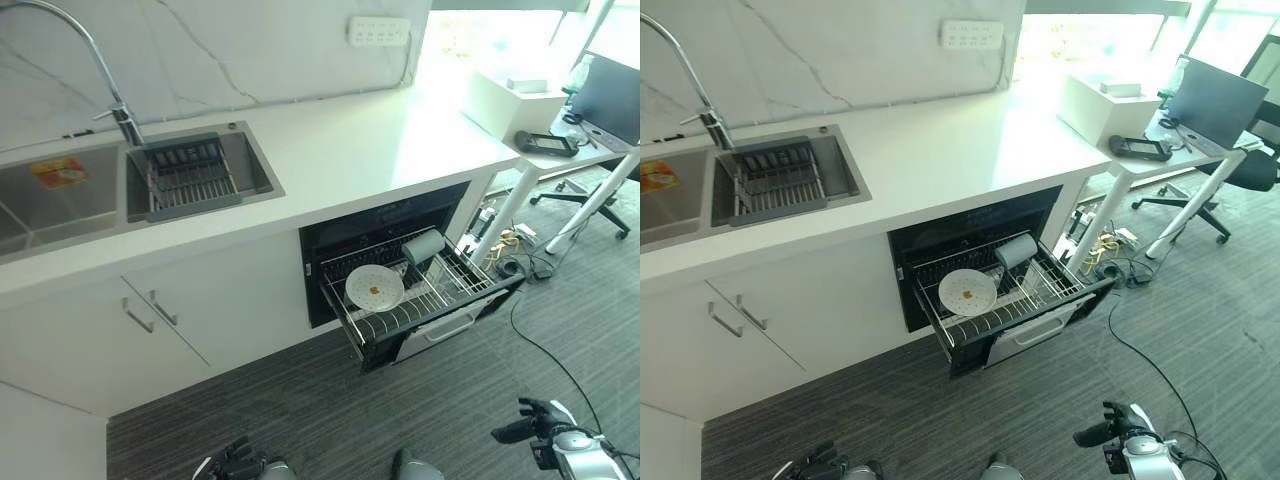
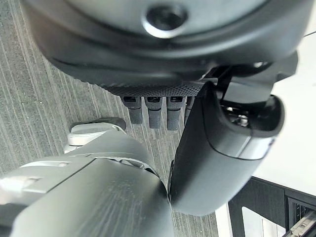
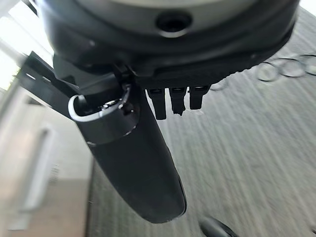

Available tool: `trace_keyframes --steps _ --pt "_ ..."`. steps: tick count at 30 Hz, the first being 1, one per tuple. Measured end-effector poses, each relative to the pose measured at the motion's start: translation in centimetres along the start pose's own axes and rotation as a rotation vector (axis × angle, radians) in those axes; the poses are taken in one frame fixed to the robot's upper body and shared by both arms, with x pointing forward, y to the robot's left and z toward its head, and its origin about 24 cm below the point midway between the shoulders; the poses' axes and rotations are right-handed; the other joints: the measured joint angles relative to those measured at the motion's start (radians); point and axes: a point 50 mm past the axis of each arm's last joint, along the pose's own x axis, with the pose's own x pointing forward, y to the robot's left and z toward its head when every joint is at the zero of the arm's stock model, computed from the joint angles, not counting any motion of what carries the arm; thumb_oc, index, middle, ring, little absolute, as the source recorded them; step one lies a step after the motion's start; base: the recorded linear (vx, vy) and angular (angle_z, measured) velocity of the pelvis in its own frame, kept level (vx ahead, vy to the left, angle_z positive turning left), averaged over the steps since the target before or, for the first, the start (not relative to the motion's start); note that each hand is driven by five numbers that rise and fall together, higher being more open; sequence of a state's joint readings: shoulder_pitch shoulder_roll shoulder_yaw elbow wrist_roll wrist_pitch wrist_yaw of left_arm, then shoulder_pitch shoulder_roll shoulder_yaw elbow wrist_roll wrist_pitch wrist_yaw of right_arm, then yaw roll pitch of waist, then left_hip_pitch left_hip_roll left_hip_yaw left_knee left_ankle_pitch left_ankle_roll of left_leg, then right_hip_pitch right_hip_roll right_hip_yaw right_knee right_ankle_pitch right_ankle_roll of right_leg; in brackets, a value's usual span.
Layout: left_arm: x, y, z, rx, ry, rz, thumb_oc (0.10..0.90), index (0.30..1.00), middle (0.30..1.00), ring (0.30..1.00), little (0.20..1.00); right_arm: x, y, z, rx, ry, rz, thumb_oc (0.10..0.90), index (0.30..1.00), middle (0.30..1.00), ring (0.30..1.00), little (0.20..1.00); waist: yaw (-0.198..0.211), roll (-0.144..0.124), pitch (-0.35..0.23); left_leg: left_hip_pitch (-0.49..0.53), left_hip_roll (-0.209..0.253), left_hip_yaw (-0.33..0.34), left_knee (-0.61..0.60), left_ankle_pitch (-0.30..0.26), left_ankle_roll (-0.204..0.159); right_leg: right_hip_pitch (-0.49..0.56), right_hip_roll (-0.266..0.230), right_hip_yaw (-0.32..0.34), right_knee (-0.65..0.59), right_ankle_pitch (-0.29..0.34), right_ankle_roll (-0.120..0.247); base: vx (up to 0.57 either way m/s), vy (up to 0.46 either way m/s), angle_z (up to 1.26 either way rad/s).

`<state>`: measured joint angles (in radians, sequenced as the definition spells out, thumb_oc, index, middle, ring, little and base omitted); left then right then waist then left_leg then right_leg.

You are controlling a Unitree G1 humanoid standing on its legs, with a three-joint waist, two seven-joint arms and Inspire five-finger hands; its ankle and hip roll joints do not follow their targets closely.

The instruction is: Place the dishes in the dishwasher.

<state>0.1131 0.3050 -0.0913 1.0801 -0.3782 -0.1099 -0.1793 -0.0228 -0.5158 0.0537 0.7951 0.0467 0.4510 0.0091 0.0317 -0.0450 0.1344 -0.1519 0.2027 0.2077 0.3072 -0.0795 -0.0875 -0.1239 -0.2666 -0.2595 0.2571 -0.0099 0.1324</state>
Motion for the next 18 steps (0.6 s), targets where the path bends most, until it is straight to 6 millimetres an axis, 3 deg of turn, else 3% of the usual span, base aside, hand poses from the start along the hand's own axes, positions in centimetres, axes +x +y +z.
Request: trace_keyframes --steps 5,7,11,16,18 --pt "0.6 -0.8 1.0 0.06 0.002 -0.036 0.8 0.9 0.9 0.9 0.9 1.1 1.3 -2.3 0.116 0.199 0.046 0.8 0.9 0.9 0.9 0.9 0.071 0.01 -0.008 0.015 -0.024 -0.064 -0.031 0.023 0.002 0.048 -0.012 -0.055 -0.003 -0.013 0.005 0.07 -0.027 0.32" --pt "0.7 -0.9 1.1 0.066 0.007 -0.038 0.8 0.9 0.9 0.9 0.9 1.2 1.5 -1.7 0.182 0.199 0.059 0.8 0.9 0.9 0.9 0.9 0.11 0.011 -0.017 0.016 -0.035 -0.081 -0.039 0.025 0.004 0.056 -0.02 -0.068 0.003 -0.021 0.007 0.09 -0.017 0.25" --pt "0.5 -0.2 0.8 0.074 0.026 -0.023 0.8 0.9 0.9 0.9 0.9 1.2 2.0 -0.8 0.284 0.222 0.087 0.8 0.9 0.9 0.9 0.9 0.139 0.012 -0.022 0.034 -0.054 -0.112 -0.052 0.03 0.005 0.1 -0.033 -0.105 0.004 -0.042 0.018 0.11 0.0 0.32" --pt "-1.1 1.9 -3.0 0.091 0.179 0.031 0.8 0.9 0.9 0.9 0.9 1.1 1.6 0.4 0.367 0.25 0.029 0.8 0.9 0.9 0.9 0.9 0.189 0.03 -0.023 0.033 -0.106 -0.146 -0.041 0.023 0.018 0.146 -0.07 -0.152 0.004 -0.058 0.036 0.1 0.023 0.35" --pt "-1.2 1.8 -3.2 0.091 0.181 0.029 0.8 0.9 0.9 0.9 0.9 1.0 0.8 1.2 0.401 0.245 0.001 0.8 0.9 0.9 0.9 0.9 0.209 0.041 -0.008 0.031 -0.121 -0.171 -0.027 0.018 0.022 0.17 -0.08 -0.175 0.004 -0.063 0.041 0.04 0.026 0.39"
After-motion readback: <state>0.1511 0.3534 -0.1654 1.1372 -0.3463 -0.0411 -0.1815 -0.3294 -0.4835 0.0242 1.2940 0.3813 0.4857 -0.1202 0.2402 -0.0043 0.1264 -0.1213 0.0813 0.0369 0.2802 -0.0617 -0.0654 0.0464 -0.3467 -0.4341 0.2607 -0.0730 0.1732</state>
